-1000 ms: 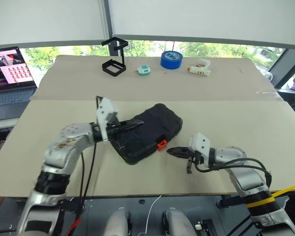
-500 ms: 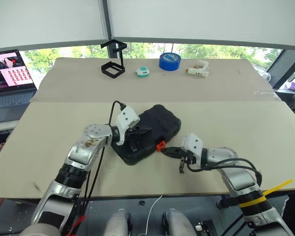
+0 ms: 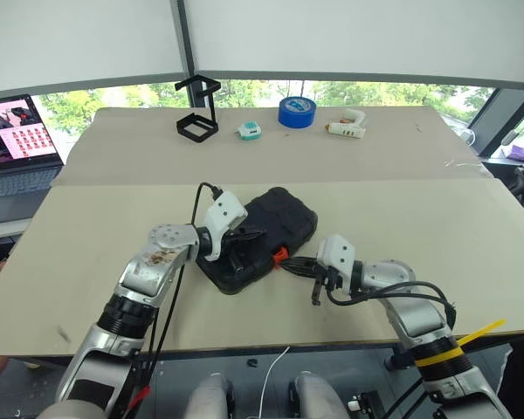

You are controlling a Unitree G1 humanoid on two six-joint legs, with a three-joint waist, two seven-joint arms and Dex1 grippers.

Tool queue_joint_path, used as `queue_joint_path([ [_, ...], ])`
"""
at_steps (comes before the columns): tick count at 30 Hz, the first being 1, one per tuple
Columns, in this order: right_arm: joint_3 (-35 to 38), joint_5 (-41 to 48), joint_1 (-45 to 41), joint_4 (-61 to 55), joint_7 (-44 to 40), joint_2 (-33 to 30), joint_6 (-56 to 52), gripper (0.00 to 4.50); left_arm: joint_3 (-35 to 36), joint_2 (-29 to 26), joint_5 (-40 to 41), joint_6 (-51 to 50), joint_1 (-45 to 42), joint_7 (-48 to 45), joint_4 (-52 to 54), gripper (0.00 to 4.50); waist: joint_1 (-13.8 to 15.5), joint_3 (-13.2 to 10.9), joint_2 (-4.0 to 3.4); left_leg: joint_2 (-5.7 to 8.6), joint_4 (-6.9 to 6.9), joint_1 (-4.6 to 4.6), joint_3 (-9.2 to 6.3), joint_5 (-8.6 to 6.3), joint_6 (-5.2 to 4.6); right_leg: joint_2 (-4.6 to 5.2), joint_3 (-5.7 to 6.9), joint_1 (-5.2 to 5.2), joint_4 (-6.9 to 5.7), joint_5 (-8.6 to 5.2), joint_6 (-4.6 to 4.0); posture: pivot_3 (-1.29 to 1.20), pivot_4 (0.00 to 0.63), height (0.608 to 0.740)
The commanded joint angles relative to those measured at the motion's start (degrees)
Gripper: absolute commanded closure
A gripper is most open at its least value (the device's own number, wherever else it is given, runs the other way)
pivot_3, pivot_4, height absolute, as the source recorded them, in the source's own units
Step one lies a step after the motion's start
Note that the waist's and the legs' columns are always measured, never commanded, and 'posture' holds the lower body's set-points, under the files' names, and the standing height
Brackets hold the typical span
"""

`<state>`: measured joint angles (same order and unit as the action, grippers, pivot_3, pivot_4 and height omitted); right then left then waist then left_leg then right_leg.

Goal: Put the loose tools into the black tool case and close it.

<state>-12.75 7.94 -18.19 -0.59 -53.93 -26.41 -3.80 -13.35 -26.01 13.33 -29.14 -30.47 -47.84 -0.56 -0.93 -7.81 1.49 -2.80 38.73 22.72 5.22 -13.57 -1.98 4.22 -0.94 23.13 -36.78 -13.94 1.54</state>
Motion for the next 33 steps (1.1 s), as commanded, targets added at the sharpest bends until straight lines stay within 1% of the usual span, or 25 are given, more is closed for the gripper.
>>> queue_joint_path([
  [1,-0.2,-1.7,-2.3,0.3,1.8,-0.2,-2.9,4.5,-2.8,-0.6,-1.6,-4.4,3.5,-0.5,-3.4,4.39,-0.1,0.0,-0.01,-0.01,0.0,-0.02,0.0,0.0,0.0,-0.01,-0.01,-0.01,-0.01,0.0,-0.01,0.0,0.15,0.74],
  [8,-0.4,-2.4,-3.1,0.8,2.2,1.2,-4.5,4.5,-2.8,-0.5,-1.9,-5.6,3.4,0.0,-3.7,4.39,-0.1,0.1,-0.01,-0.02,-0.1,-0.32,0.03,0.0,0.01,0.0,-0.04,-0.21,-0.03,-0.06,-0.11,0.0,0.15,0.74],
  [22,-0.5,-3.3,-7.2,2.8,2.4,4.3,-5.2,4.5,-4.6,-1.4,-2.3,-10.8,5.3,0.9,-3.1,4.39,-0.4,0.1,-0.01,-0.03,-0.23,-0.43,0.02,0.0,0.01,-0.01,-0.1,-0.2,-0.03,-0.09,-0.17,0.0,0.15,0.74],
  [33,-1.0,-3.0,-12.5,2.7,2.6,6.7,-11.0,4.5,-5.9,-1.7,-1.8,-12.8,6.5,0.3,-2.5,4.39,-0.9,0.1,0.0,-0.03,-0.4,-0.48,-0.03,0.0,0.02,-0.09,-0.2,-0.12,-0.02,-0.11,-0.25,0.0,0.15,0.74],
])
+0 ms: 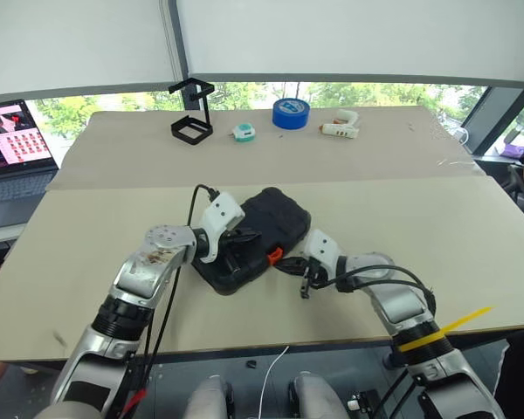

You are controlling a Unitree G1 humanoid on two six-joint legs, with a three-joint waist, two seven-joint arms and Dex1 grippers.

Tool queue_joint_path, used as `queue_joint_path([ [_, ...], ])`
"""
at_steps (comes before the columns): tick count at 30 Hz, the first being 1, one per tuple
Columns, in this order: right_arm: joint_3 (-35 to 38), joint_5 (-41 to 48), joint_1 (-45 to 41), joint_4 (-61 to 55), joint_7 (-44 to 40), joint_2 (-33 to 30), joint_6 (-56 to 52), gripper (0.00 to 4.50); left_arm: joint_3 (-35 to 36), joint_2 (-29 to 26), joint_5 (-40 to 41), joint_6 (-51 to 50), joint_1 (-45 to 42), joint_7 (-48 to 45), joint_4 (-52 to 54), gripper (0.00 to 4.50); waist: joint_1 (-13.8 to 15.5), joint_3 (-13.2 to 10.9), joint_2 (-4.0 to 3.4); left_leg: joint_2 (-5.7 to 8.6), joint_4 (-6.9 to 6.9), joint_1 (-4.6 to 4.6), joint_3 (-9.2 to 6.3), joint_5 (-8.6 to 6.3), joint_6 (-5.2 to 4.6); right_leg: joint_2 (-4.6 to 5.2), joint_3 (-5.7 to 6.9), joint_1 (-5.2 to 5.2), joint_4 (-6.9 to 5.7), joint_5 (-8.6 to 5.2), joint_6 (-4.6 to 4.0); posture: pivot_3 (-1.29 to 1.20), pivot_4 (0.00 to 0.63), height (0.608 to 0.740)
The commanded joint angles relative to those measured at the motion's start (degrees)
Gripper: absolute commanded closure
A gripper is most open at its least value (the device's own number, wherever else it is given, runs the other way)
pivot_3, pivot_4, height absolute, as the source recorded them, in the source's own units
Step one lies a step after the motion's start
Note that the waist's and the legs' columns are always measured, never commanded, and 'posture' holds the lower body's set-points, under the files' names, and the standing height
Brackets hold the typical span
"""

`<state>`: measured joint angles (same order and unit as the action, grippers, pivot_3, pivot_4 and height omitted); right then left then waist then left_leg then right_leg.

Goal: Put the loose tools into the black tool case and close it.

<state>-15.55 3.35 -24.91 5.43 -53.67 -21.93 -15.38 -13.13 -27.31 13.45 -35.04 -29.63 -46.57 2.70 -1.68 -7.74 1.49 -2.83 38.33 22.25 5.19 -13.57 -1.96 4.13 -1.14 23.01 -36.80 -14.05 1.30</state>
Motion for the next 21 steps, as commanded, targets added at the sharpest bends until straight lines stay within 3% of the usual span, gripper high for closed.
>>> queue_joint_path([
  [1,1.6,1.6,-6.0,-3.3,2.2,2.4,0.3,4.5,-6.1,-0.3,-2.0,-6.9,5.7,-1.0,-5.8,4.39,-0.2,0.0,0.0,0.0,0.0,-0.01,-0.01,0.0,0.0,-0.02,-0.01,0.0,0.0,0.0,-0.01,0.0,0.15,0.74],
  [6,1.3,2.7,-4.6,-5.1,-0.5,0.9,-0.5,4.5,-5.1,-0.7,-1.4,-5.5,7.0,-1.2,-4.4,4.39,-0.5,0.0,0.0,-0.01,-0.03,-0.01,-0.05,0.0,0.0,-0.04,-0.02,0.01,0.0,-0.01,-0.04,0.0,0.15,0.74],
  [9,3.7,5.2,-1.2,-6.7,-3.4,-2.0,1.3,4.5,0.3,-1.7,1.7,-0.7,9.4,-2.9,-0.6,4.39,-0.7,0.0,0.0,-0.02,-0.16,0.0,-0.01,0.0,0.01,-0.02,-0.08,0.07,0.02,-0.02,-0.05,0.0,0.15,0.74],
  [11,6.2,7.5,1.1,-7.8,-5.2,-4.4,2.1,4.5,5.3,-2.2,4.1,4.3,11.4,-4.0,2.8,3.88,-0.8,0.0,-0.01,-0.02,-0.37,-0.03,0.01,0.0,0.01,0.01,-0.14,0.13,0.05,-0.05,-0.06,0.0,0.15,0.74],
  [12,7.2,8.3,2.2,-8.3,-6.1,-5.7,2.5,3.9,7.4,-2.5,5.3,6.7,12.4,-4.9,4.4,3.61,-0.8,0.0,-0.01,-0.02,-0.48,-0.04,0.02,0.0,0.01,0.0,-0.19,0.14,0.09,-0.06,-0.07,0.0,0.15,0.74],
  [16,11.9,10.6,6.8,-8.7,-9.3,-12.4,5.1,2.61,16.9,-5.5,9.7,13.4,18.3,-7.7,9.5,2.14,-0.6,-0.1,0.0,-0.05,-0.59,0.05,0.0,-0.11,0.17,0.07,-0.16,0.25,0.11,-0.31,-0.13,0.0,0.15,0.74],
  [21,20.0,12.0,9.4,0.9,-13.2,-18.7,19.9,0.91,30.3,-11.8,9.6,20.0,33.7,-9.0,10.8,0.33,-0.5,-0.3,0.08,-0.04,-0.59,0.17,0.11,-0.15,0.17,0.2,-0.12,0.39,0.21,-0.35,-0.14,0.0,0.15,0.74],
])
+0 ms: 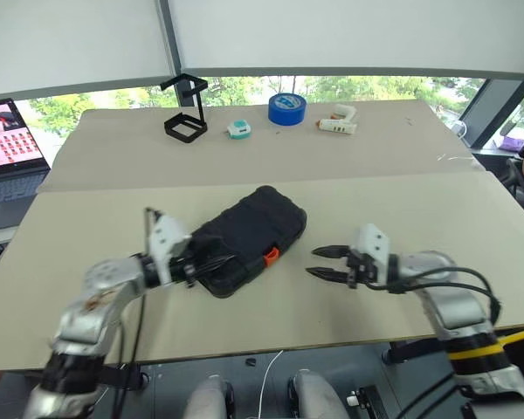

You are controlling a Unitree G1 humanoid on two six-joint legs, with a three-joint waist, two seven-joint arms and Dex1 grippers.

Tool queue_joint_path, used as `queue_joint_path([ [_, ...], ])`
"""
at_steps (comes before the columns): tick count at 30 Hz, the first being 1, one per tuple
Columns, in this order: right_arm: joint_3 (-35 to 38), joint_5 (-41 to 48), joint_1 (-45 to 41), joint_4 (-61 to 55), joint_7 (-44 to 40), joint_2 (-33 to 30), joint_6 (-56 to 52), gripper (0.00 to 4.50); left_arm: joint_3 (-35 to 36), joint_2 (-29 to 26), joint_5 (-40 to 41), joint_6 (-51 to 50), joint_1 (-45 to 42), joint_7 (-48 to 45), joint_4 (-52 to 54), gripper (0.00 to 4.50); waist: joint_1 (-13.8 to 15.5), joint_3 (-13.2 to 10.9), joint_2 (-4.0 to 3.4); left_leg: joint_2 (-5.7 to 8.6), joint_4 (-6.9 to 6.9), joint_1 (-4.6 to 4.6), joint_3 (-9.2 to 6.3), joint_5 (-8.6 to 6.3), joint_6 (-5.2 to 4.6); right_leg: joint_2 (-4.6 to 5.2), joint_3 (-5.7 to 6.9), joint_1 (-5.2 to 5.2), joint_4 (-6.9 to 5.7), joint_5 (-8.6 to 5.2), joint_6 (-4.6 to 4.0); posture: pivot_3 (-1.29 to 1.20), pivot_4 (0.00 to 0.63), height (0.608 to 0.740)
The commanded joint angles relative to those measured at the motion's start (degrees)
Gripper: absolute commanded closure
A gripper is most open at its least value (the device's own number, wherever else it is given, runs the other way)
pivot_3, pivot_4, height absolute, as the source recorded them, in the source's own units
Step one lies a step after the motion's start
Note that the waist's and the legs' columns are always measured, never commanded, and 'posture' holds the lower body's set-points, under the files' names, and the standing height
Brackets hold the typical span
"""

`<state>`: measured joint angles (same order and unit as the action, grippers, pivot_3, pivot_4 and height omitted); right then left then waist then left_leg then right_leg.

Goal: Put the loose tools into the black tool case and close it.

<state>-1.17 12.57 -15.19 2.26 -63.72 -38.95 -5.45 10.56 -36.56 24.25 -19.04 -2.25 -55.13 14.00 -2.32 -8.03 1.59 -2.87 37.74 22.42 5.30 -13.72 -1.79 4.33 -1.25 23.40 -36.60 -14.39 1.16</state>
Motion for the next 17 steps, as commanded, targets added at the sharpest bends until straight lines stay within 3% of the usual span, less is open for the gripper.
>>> queue_joint_path([
  [1,6.6,4.0,-0.4,6.1,-5.2,-1.8,13.8,0.54,8.1,-3.0,-1.9,5.7,8.6,-0.2,-0.9,0.01,0.1,-0.1,0.0,0.01,0.0,-0.01,0.04,-0.01,0.0,0.05,0.0,-0.02,0.01,0.0,0.0,0.0,0.15,0.74],
  [3,8.4,4.6,-1.0,11.1,-7.1,-2.5,19.1,0.1,11.9,-3.7,-5.2,10.6,14.3,1.4,-2.2,0.0,0.1,-0.2,-0.02,-0.02,-0.01,-0.02,0.08,-0.02,-0.02,0.03,0.02,-0.07,0.25,0.0,0.01,0.0,0.15,0.74],
  [8,10.2,5.2,-2.6,20.3,-8.9,-3.4,23.2,0.1,16.0,-2.9,-6.9,16.4,19.4,3.8,-4.9,0.0,1.4,-0.4,0.26,-0.05,-0.02,0.1,0.06,-0.03,-0.01,0.21,0.18,-0.1,0.53,-0.07,-0.25,0.0,0.15,0.74],
  [17,10.1,4.7,-3.8,27.4,-10.1,-2.9,29.6,0.1,14.9,-1.1,-6.4,18.4,19.0,6.3,-4.0,0.0,2.1,-0.4,0.25,0.02,-0.02,0.48,0.06,-0.09,0.02,0.89,0.41,0.11,0.57,0.08,0.0,0.0,0.15,0.74],
])
